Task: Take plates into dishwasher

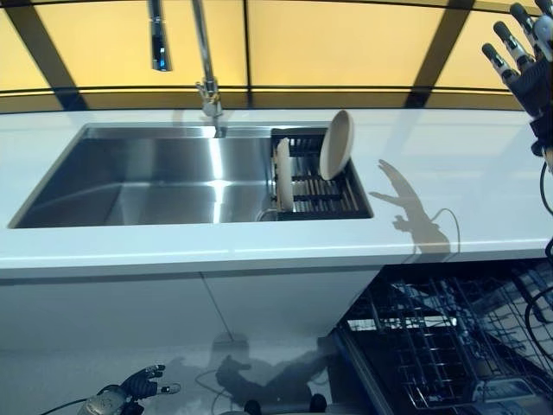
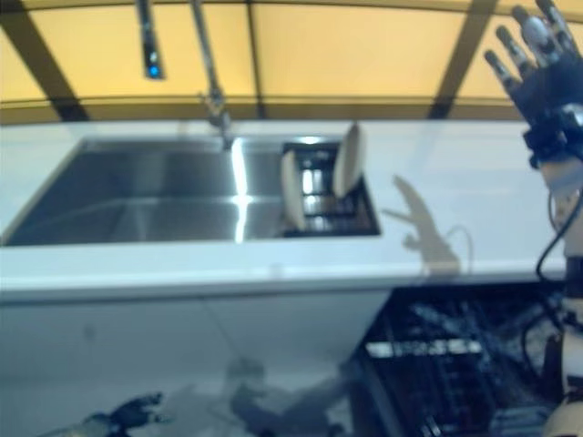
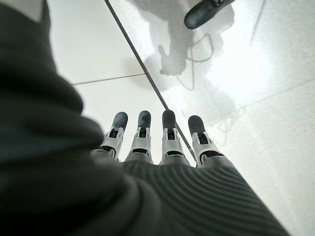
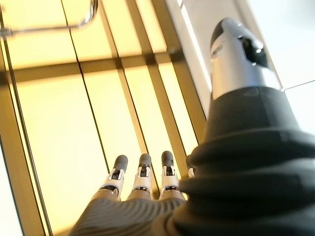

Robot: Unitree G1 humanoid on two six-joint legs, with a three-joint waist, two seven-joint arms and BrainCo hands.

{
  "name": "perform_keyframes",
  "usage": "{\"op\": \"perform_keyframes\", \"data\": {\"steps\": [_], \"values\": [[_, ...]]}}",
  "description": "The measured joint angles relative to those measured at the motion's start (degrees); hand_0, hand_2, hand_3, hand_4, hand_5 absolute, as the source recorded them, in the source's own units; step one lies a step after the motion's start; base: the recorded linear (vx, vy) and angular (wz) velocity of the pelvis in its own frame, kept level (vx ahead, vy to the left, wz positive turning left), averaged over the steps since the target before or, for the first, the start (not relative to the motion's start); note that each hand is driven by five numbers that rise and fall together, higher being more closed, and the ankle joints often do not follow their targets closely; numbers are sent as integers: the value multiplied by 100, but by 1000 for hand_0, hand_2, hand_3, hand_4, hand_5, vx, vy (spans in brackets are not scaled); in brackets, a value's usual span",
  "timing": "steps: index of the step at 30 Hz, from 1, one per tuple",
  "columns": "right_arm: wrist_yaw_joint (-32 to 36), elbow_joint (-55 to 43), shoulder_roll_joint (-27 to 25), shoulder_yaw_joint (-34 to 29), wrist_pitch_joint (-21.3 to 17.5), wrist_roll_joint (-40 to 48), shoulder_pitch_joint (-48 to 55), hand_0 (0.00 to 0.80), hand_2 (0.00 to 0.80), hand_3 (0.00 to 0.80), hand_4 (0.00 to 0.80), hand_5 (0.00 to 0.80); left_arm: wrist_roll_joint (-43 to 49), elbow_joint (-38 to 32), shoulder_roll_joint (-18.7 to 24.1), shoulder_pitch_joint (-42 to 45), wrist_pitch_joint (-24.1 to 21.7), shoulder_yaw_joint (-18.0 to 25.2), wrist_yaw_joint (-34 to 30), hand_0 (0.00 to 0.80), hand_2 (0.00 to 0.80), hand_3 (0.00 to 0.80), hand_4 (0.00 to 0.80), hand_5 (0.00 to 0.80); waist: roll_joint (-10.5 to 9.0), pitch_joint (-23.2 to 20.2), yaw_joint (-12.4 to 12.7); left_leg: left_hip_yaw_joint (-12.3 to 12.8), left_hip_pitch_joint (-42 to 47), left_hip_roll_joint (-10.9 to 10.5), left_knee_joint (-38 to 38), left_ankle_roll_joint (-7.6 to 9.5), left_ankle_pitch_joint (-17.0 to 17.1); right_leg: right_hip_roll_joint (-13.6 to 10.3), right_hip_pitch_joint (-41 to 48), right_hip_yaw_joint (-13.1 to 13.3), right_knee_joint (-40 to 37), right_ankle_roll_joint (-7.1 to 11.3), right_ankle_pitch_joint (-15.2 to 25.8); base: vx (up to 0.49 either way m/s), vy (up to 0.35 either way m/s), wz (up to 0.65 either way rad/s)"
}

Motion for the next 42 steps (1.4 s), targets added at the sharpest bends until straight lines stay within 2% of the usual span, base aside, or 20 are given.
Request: {"op": "perform_keyframes", "data": {"steps": [1,4,8,12,15,17,18,19,20,21,22,23,24,25,26,30,32,37,42], "values": [[-70,249,-96,196,147,-141,-176,0,0,0,0,0,-27,12,-60,-56,1,-75,2,0,0,0,0,0,-28,-22,19,-3,-1,61,-17,-72,-3,86,138,-16,-307,-62,113,88,-16,0],[-134,1096,-162,812,369,-778,-839,0,0,0,0,0,-27,15,-262,-185,17,-386,50,0,0,0,0,0,-10,-17,32,-10,-9,151,-11,-157,-23,213,125,-10,-306,-162,122,82,-21,-2],[-246,1250,-144,1406,577,-1585,-1203,0,0,0,0,0,-21,86,-625,-330,105,-559,174,0,0,0,0,0,-9,-29,54,-25,-9,191,-2,-193,-44,268,131,-9,-284,-183,111,62,-29,1],[-444,1249,-8,1649,705,-1851,-1358,0,0,0,0,0,-18,155,-642,-384,180,-652,372,0,0,0,0,0,-32,-43,62,-3,-40,191,53,-177,-56,244,129,1,-282,-182,100,20,27,3],[-409,1342,118,1739,851,-2003,-1359,0,0,0,0,0,68,328,-628,-572,186,-644,462,0,0,0,0,0,-115,-49,88,-148,-590,171,1121,-267,-424,144,136,-4,-280,-243,-2,23,233,20],[-352,1356,230,1716,981,-2106,-1358,0,0,0,0,0,122,254,-603,-623,213,-660,443,0,0,0,0,0,-183,27,198,-172,-940,198,1822,-356,-690,5,195,42,-291,-289,6,66,390,7],[-318,1414,340,1770,1028,-2216,-1349,0,0,0,0,0,184,82,-542,-566,258,-702,434,0,0,0,0,0,-199,65,228,-129,-929,392,1742,-364,-686,-29,251,-36,-297,-271,-7,54,381,4],[-263,1417,354,1785,1086,-2275,-1348,0,0,0,0,0,257,-12,-542,-591,264,-743,420,0,0,0,0,0,-92,100,212,-146,-922,684,1563,-413,-658,-9,264,-132,-297,-197,-27,45,353,5],[-253,1415,366,1762,1088,-2286,-1348,0,0,0,0,0,316,-132,-537,-604,262,-843,404,0,0,0,0,0,9,158,206,-145,-886,844,1338,-414,-653,6,287,-174,-293,-163,-31,29,314,12],[-243,1359,347,1695,1143,-2333,-1297,0,0,0,0,0,363,-216,-550,-649,252,-1014,360,0,0,0,0,0,75,186,176,-151,-859,868,1115,-423,-633,-60,259,-160,-292,-73,-11,76,338,2],[-226,1236,320,1611,1208,-2422,-1184,0,0,0,0,0,359,-357,-547,-659,259,-1119,314,0,0,0,0,0,131,187,186,-109,-833,808,954,-529,-411,-168,234,-150,-291,17,15,103,315,-6],[-220,1152,311,1557,1246,-2461,-1042,0,0,0,0,0,357,-466,-547,-660,284,-1116,295,0,0,0,0,0,142,193,190,-85,-748,685,742,-562,-130,-296,221,-141,-289,95,33,124,303,-22],[-157,1148,329,1535,1289,-2525,-906,0,0,0,0,0,353,-533,-529,-657,322,-1083,276,0,0,0,0,0,147,216,201,70,-557,588,506,-514,118,-458,244,-246,-241,131,57,106,252,-37],[-75,1147,385,1527,1334,-2616,-796,0,0,0,0,0,351,-546,-447,-650,359,-1074,272,0,0,0,0,0,107,223,228,241,-384,487,292,-450,182,-608,239,-439,-136,105,75,98,204,-46],[-13,1149,467,1540,1367,-2684,-781,0,0,0,0,0,345,-522,-346,-627,419,-1044,272,0,0,0,0,0,90,222,218,325,-278,425,155,-420,212,-631,224,-528,-93,174,152,84,97,-43],[69,1302,506,1670,1367,-2926,-941,0,0,0,0,0,156,-271,96,-713,586,-609,280,0,0,0,0,0,-2,201,262,533,-150,375,-1,-379,206,-545,231,-806,-278,336,256,52,-39,-27],[69,1319,490,1705,1369,-2996,-1082,0,0,0,0,0,16,-100,98,-808,658,-421,289,0,0,0,0,0,-3,204,196,455,-197,402,-2,-410,186,-480,224,-790,-278,332,248,81,-54,1],[-7,1806,471,1968,1502,-3198,-1647,0,0,0,0,0,-32,-60,-130,-871,698,-446,212,0,0,0,0,0,-24,202,202,478,-189,493,0,-468,165,-379,219,-740,-279,291,222,109,-52,-2],[-14,1925,472,2158,1722,-3242,-1747,0,0,0,0,0,-28,168,-238,-805,695,-621,226,0,0,0,0,0,-158,137,205,470,-192,536,-1,-519,196,-341,225,-705,-300,240,145,101,-46,1]]}}
